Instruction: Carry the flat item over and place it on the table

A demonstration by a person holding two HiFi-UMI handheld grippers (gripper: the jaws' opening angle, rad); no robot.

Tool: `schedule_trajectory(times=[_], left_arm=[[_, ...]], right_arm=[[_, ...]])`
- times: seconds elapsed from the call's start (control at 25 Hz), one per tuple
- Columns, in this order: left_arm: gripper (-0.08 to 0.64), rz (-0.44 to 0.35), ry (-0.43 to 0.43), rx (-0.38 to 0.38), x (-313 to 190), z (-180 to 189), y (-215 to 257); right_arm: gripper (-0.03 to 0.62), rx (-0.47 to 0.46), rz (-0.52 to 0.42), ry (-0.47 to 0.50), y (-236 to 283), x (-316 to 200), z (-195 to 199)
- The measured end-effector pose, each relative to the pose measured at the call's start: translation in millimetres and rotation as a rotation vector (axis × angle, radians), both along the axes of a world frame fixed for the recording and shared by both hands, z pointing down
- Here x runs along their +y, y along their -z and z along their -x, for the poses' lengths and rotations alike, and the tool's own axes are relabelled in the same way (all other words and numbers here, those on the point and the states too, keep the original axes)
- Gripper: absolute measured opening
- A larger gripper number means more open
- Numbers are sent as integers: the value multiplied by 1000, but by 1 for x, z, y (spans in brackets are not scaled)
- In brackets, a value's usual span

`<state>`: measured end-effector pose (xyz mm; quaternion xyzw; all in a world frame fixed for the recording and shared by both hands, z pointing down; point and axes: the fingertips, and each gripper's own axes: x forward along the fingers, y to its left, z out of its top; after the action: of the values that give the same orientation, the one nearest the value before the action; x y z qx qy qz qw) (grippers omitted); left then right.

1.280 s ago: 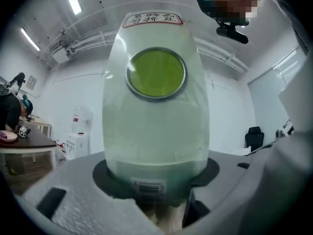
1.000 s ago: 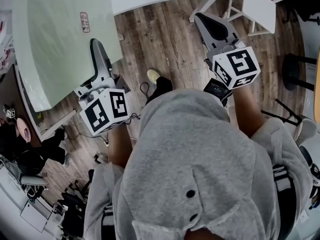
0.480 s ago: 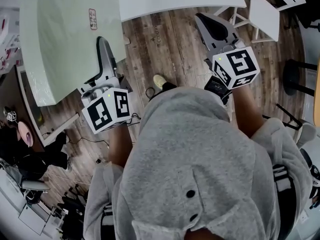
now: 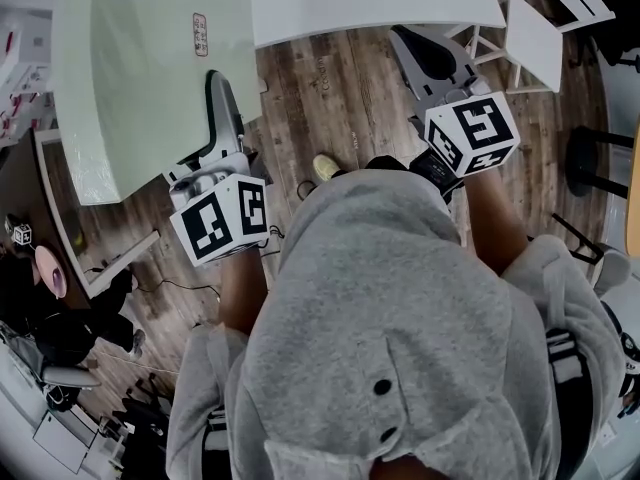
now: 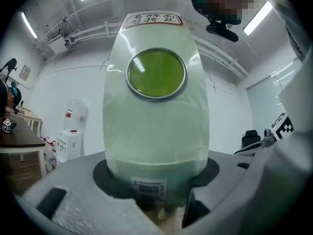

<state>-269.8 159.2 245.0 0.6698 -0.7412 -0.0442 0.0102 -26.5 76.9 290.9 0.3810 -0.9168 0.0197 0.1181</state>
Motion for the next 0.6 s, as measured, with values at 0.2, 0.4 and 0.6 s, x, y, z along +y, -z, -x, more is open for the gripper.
schedule_trajectory(times=[0.2,0.4,0.6], left_arm=[[272,0,-11,-13,-3,3,-5],[272,6,-18,-17,-3,4,-7],[272,6,-25,-20,-6,3,-8]], right_arm=[[28,13,-9,-11,-2,2,2],[28,23,-28,-29,4,1,-3],[28,26,-45,-34,8,-3,-5]])
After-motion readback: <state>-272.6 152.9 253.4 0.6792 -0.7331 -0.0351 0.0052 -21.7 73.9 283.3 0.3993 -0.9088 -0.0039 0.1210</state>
